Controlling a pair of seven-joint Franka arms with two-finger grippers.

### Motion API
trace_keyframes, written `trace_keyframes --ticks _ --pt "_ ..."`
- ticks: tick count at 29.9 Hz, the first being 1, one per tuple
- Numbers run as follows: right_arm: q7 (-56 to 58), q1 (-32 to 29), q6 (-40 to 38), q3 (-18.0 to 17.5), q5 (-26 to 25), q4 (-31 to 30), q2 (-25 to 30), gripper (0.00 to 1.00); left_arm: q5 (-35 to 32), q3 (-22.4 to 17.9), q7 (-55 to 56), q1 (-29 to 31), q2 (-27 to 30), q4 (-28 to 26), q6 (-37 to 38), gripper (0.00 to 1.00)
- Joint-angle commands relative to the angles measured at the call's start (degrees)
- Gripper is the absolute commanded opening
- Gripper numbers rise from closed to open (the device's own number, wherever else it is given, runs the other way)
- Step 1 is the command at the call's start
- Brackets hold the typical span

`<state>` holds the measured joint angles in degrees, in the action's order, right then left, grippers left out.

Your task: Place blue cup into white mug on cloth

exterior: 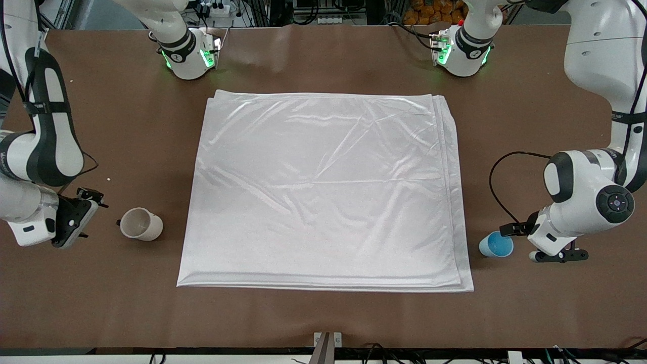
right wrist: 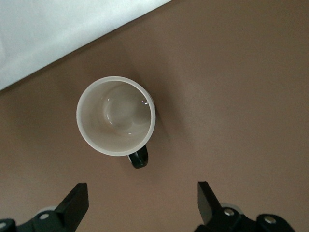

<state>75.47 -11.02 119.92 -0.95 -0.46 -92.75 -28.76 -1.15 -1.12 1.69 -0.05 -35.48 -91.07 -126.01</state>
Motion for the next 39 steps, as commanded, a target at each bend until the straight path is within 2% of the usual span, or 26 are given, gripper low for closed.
trace_keyframes --ticks 1,8,12,20,29,37,39 --pt "11.3 -1.2 4.4 -0.2 -1.0 0.5 -3.0 1.0 -0.7 0.1 -0.9 0.0 -3.0 4.2 0.5 1.0" --pt "18.2 -1.2 6.3 -0.2 -1.3 0.7 -4.7 1.0 -0.7 0.0 -1.2 0.0 -4.1 4.9 0.5 0.98" --pt "22.6 -1.5 7.8 -0.2 -1.2 0.6 -5.6 1.0 -0.7 0.0 -1.8 0.0 -4.5 4.9 0.5 0.93" --pt "28.3 -2.1 9.4 -0.2 -1.0 0.3 -6.7 1.0 -0.6 0.1 -2.7 0.4 -5.8 4.9 -1.4 0.59" --pt "28.5 -1.9 8.9 -0.3 -0.9 -1.8 -6.7 1.0 -0.6 0.2 -2.8 0.3 -6.1 4.8 -1.6 0.33" --pt "27.9 -2.0 10.0 -0.3 -0.3 -4.4 -6.6 1.0 -0.7 0.2 -2.8 0.1 -6.1 4.8 -1.6 0.0" --pt "27.8 -2.2 11.5 -0.3 0.0 -5.8 -6.3 1.0 -0.7 0.2 -2.8 0.1 -6.1 4.8 -1.6 0.0"
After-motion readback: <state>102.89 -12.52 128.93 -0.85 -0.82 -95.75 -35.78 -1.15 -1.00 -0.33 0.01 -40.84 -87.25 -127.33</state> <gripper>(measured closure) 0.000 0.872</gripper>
